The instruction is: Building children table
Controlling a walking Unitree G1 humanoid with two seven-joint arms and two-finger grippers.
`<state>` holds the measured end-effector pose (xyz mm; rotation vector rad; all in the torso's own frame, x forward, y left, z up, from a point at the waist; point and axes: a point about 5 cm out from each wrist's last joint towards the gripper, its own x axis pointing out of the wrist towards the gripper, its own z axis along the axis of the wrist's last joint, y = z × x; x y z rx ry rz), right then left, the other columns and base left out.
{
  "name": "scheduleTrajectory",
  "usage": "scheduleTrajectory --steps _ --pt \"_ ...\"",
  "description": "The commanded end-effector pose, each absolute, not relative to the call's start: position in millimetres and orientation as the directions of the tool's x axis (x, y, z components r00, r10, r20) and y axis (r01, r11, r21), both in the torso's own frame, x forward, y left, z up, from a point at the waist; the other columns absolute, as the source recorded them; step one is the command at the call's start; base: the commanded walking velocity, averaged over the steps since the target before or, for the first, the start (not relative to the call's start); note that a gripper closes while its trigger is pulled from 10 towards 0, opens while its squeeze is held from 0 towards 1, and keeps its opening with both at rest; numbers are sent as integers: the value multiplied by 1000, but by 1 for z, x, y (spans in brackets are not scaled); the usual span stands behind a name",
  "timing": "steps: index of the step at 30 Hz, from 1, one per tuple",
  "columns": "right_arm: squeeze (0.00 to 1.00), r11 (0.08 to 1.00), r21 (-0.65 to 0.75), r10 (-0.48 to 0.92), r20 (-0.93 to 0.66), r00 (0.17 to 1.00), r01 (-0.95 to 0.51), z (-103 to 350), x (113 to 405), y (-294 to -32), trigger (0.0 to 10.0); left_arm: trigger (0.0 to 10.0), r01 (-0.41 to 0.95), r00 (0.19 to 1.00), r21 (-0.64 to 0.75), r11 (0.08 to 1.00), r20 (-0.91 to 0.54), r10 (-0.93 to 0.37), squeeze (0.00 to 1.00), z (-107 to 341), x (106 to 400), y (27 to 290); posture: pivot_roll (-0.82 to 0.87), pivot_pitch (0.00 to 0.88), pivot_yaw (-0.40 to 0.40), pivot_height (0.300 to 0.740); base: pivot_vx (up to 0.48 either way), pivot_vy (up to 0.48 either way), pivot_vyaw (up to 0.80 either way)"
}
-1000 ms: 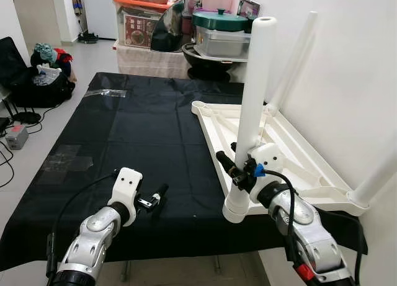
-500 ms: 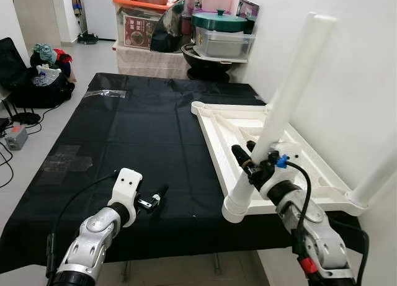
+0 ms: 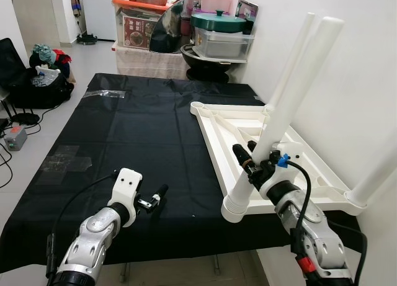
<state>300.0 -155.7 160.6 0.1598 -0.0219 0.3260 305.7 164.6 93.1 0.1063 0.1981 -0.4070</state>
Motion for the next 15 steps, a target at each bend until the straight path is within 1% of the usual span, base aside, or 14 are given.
scheduleTrajectory --steps 1,2,4,6,9,15 --pt "0 939 197 319 -178 931 -284 112 291 -152 10000 10000 408 896 70 910 -220 -385 0 93 306 164 55 0 -107 740 0 0 0" --pt "0 939 197 319 -178 931 -284 112 291 -152 10000 10000 408 896 70 910 -220 -385 0 93 306 164 55 0 -107 740 0 0 0" --pt "0 936 128 347 -181 920 -328 112 290 -146 10000 10000 408 896 71 910 -220 -385 0 93 306 164 54 0 -108 740 0 0 0" --pt "0 936 128 347 -181 920 -328 112 290 -146 10000 10000 408 896 71 910 -220 -385 0 93 306 164 54 0 -108 740 0 0 0" --pt "0 928 81 372 -192 908 -363 111 289 -141 10000 10000 408 896 70 910 -219 -385 0 93 306 164 57 0 -110 740 0 0 0" --pt "0 925 48 378 -202 903 -377 110 288 -140 10000 10000 408 897 70 910 -218 -385 0 93 306 164 53 0 -108 740 0 0 0"
